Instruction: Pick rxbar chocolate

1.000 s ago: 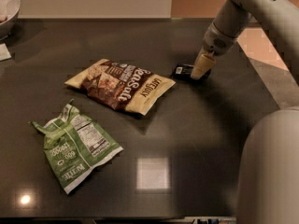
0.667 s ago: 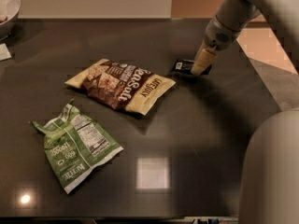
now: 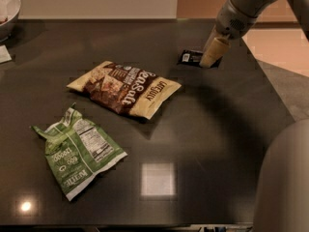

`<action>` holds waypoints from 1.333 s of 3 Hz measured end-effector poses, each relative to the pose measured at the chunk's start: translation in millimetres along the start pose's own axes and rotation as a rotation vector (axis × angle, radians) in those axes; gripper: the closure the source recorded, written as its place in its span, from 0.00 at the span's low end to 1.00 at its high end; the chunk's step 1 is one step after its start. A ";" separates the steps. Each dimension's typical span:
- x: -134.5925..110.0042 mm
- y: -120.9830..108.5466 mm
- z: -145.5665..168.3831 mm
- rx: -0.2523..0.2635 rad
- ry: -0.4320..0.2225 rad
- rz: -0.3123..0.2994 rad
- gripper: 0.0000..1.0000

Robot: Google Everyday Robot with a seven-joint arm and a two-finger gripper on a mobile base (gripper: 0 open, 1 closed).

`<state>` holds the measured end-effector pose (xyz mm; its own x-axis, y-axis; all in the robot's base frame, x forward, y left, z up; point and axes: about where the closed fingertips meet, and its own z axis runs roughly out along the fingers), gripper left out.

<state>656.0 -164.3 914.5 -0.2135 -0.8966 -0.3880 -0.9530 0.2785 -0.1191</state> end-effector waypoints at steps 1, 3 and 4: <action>-9.6 10.2 -22.7 0.018 -0.011 -0.034 1.00; -23.4 42.6 -70.0 0.068 -0.032 -0.109 1.00; -24.7 41.4 -69.1 0.071 -0.035 -0.110 1.00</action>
Offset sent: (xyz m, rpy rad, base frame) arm -0.0566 0.0055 0.0726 -0.0114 -0.0786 0.0808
